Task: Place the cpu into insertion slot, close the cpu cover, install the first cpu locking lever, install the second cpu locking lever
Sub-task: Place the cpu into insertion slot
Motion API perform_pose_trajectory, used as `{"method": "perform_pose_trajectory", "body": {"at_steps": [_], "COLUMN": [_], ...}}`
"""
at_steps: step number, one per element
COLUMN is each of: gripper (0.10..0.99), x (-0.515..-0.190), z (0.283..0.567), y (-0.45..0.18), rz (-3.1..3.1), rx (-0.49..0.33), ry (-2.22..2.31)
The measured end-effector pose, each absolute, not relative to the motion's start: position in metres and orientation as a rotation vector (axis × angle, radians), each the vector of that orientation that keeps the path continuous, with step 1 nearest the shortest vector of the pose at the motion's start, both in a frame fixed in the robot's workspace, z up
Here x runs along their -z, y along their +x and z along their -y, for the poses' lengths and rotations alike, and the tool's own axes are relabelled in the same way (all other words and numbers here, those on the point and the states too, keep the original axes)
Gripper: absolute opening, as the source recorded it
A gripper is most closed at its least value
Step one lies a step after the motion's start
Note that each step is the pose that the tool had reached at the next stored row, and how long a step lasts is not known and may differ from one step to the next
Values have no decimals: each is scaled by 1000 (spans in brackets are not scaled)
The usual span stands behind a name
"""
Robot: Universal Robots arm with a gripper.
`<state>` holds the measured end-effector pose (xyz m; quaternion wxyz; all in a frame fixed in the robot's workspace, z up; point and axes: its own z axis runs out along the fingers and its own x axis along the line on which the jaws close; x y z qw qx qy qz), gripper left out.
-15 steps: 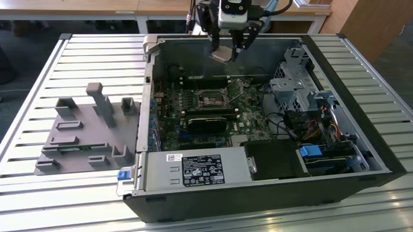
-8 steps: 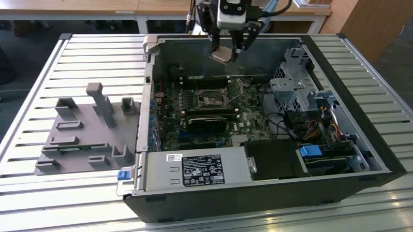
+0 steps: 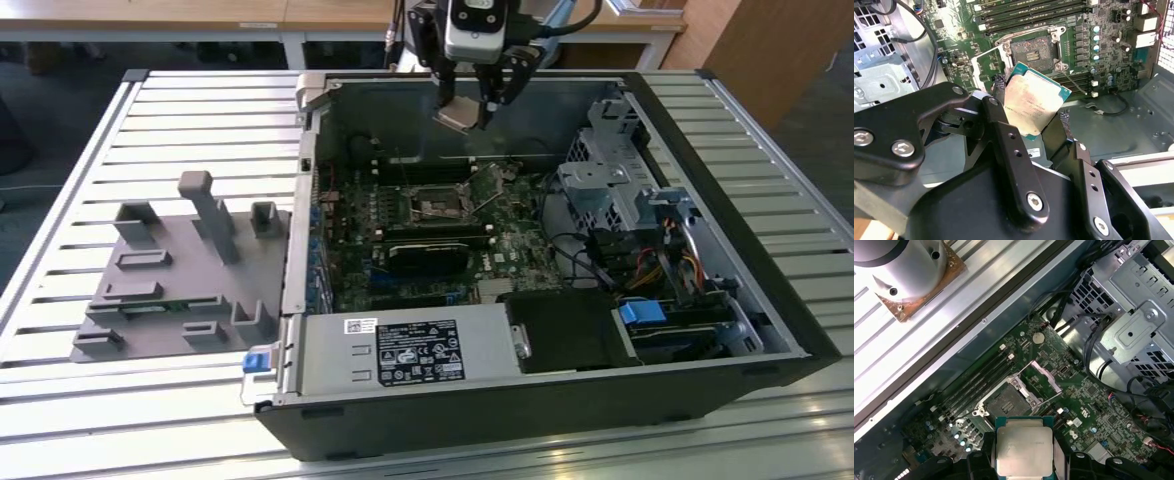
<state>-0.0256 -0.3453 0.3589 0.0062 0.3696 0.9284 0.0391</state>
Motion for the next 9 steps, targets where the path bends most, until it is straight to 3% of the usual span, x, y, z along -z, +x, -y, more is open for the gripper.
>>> {"method": "perform_pose_trajectory", "body": {"at_steps": [9], "gripper": [541], "x": [-357], "z": [344], "y": [-26], "rz": [-2871], "rx": [-121], "ry": [1234]}}
